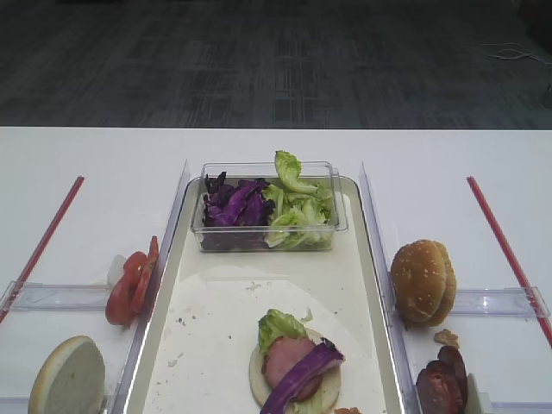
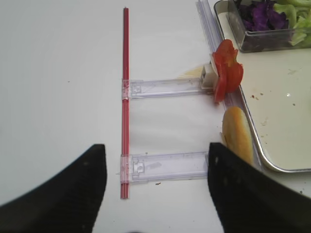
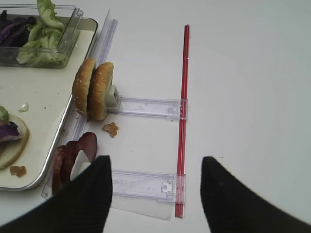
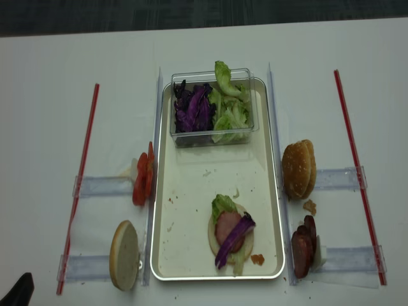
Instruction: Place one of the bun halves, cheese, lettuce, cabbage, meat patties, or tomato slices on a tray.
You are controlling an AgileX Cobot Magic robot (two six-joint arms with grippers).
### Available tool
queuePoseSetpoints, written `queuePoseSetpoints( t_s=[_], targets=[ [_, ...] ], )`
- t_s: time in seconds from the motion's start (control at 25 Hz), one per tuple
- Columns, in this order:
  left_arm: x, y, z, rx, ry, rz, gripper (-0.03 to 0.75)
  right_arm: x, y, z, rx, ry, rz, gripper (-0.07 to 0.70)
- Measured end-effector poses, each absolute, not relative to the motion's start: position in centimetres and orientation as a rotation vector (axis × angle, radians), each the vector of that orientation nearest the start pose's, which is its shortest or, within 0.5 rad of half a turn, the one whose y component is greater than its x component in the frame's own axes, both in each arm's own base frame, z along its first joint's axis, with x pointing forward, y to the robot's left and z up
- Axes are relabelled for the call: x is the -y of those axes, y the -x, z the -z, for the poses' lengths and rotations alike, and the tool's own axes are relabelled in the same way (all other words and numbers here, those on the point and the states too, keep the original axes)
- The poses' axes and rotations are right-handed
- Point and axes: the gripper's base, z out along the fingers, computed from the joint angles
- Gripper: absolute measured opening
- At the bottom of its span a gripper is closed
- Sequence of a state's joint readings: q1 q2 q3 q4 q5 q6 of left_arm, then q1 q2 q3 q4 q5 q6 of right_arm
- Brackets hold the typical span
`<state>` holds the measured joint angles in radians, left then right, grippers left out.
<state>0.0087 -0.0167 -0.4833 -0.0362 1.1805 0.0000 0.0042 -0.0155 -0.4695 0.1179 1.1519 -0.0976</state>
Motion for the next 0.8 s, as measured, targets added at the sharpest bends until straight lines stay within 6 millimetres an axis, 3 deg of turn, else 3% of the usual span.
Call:
queuePoseSetpoints(
  t_s=[0.8],
  targets=[
    [0.31,1.11,-26.32,-2.164,0.005,0.039,0.423,-0.98,0.83,-26.2,-2.142,0.116,-0.091,0.427]
  ],
)
